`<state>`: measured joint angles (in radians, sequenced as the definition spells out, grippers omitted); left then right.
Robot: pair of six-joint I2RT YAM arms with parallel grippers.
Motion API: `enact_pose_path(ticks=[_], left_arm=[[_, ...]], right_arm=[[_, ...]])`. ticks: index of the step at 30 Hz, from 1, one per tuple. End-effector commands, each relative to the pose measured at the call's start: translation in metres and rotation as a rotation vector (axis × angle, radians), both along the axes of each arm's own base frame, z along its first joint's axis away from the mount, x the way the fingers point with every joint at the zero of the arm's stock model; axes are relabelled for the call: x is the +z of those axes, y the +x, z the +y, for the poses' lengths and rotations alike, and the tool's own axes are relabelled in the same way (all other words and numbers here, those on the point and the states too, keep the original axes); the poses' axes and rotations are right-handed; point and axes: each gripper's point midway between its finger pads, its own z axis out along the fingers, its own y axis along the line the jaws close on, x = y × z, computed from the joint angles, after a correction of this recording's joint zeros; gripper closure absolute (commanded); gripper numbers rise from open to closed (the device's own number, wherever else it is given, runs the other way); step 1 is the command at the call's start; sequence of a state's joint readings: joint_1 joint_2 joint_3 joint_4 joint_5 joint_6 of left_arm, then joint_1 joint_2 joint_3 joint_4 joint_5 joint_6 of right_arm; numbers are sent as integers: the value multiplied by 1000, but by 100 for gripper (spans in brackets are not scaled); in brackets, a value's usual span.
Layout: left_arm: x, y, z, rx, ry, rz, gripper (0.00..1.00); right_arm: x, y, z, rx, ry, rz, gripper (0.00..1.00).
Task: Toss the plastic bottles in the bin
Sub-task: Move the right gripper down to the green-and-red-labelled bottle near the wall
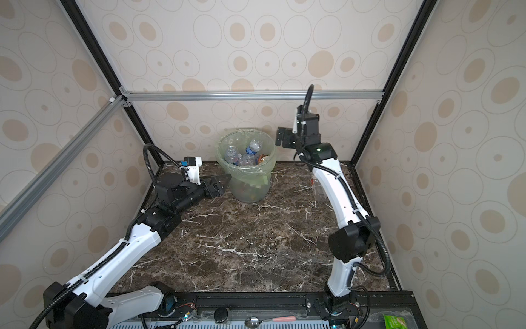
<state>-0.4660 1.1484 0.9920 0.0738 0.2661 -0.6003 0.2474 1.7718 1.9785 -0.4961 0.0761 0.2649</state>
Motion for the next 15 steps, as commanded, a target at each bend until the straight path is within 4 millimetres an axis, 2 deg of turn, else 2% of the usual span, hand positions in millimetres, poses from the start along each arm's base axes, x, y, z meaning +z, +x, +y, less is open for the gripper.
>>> enact_pose_path(ticks=[1,4,9,12,15], left_arm=[[23,-4,-24,-44,35,-90,1],[24,-11,-52,-91,73,-114,1],[9,-20,-104,-179,114,-102,1],[1,-27,-132,-228,126,-92,1],[-7,-32,-150,-255,137,-78,1]], right_arm=[[-11,-14,-51,-99,-1,24,0],[-51,-23,-87,-170,-55,103,0],[-119,-30,-126,-240,-101,247,0],[-154,-27,-137,-235,-128,336,0],[-187,-21,-142,-203,-179,436,0]])
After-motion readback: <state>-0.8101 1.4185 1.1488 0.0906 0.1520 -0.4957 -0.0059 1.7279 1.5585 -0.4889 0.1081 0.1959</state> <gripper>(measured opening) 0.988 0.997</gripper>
